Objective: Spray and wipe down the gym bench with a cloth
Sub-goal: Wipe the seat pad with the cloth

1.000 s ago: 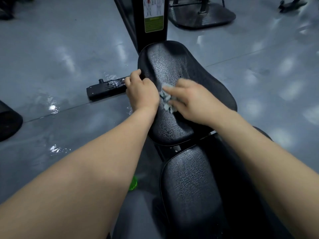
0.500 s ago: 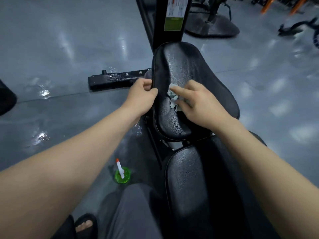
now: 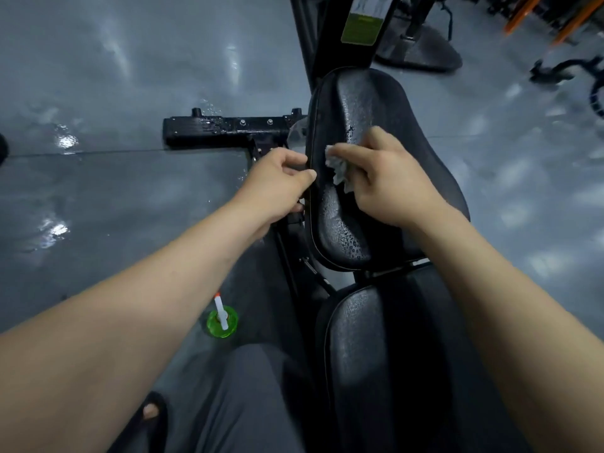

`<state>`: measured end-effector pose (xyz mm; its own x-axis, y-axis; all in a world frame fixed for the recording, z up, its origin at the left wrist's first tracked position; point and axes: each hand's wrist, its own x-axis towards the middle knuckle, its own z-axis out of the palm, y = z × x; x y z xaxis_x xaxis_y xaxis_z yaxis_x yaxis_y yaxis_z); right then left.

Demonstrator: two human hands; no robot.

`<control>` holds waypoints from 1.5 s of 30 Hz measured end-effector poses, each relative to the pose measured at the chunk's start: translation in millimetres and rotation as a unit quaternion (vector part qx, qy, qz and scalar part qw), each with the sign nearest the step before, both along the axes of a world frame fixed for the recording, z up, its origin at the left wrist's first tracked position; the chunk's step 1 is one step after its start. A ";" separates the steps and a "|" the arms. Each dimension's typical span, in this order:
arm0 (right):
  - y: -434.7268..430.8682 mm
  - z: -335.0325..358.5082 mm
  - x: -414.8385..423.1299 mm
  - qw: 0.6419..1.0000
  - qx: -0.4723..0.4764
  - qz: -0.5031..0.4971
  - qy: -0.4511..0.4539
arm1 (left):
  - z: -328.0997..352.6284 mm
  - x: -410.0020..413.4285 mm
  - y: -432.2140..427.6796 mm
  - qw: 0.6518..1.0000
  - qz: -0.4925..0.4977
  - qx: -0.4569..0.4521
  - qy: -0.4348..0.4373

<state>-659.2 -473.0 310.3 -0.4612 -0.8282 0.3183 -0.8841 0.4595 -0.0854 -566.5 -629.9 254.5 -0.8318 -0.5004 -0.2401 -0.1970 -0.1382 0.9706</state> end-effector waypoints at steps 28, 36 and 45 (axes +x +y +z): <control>-80.3 26.6 -53.9 0.993 0.056 -0.107 -0.002 | 15.3 15.2 3.6 0.991 -0.001 0.130 -0.038; -33.2 10.6 -11.7 0.995 0.074 -0.067 -0.003 | 13.6 13.3 -5.1 0.988 -0.005 0.147 -0.050; 14.9 -3.5 28.6 0.995 0.083 0.021 -0.043 | 14.0 10.3 -5.1 0.991 -0.026 0.117 -0.055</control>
<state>-630.7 -458.0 306.8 -0.4449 -0.8851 0.1363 -0.8954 0.4367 -0.0868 -556.2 -635.0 268.5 -0.8173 -0.3780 -0.4349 -0.3117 -0.3448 0.8854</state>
